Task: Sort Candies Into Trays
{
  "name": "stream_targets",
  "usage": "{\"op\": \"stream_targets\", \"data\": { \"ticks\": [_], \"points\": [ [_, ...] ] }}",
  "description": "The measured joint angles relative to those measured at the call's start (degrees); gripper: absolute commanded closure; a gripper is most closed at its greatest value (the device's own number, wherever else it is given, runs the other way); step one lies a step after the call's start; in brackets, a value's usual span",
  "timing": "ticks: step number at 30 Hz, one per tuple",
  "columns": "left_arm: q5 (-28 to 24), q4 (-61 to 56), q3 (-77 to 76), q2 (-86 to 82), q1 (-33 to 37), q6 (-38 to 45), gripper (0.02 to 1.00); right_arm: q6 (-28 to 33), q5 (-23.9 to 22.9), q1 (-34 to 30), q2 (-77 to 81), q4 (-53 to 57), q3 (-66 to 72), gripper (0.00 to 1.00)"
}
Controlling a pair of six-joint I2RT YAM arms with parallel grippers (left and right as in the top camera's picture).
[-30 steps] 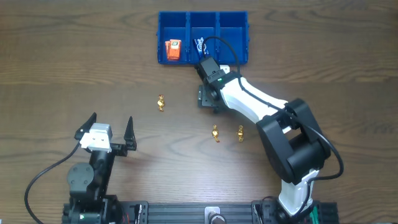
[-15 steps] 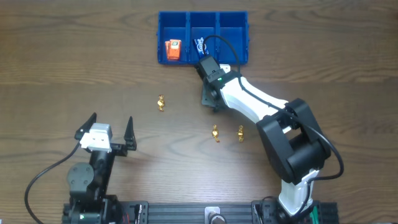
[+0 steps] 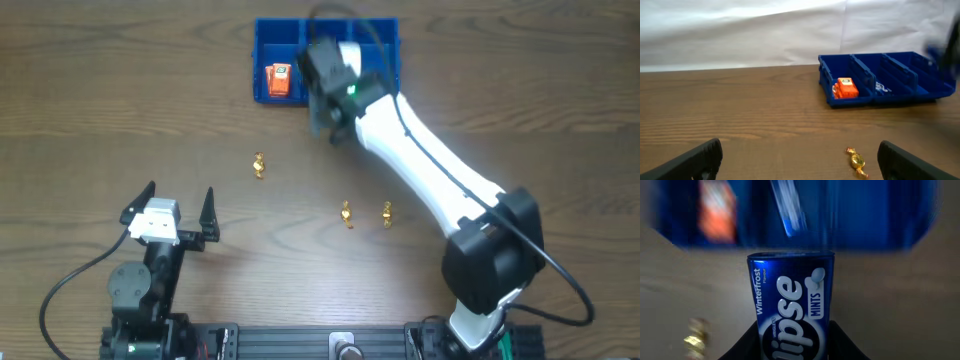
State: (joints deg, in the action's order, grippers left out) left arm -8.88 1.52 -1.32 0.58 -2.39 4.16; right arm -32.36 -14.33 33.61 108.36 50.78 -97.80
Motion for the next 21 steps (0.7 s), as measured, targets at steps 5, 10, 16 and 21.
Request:
{"op": "stream_targets", "data": {
  "ticks": [5, 10, 16, 21],
  "points": [
    [0.0, 0.0, 0.0, 0.0, 0.0, 0.0, 0.02, 3.2, -2.9, -0.8, 6.1, 2.0, -18.6, 0.79],
    [0.0, 0.0, 0.0, 0.0, 0.0, 0.0, 0.02, 5.2, -3.5, -2.6, 16.9, 1.4, -28.5, 0.787],
    [0.0, 0.0, 0.0, 0.0, 0.0, 0.0, 0.02, 5.9, -1.1, -4.8, 26.3, 0.5, -29.3, 0.776],
    [0.0, 0.0, 0.0, 0.0, 0.0, 0.0, 0.02, 5.9, -0.2, -5.9, 28.2, 0.5, -29.3, 0.72]
  ]
}}
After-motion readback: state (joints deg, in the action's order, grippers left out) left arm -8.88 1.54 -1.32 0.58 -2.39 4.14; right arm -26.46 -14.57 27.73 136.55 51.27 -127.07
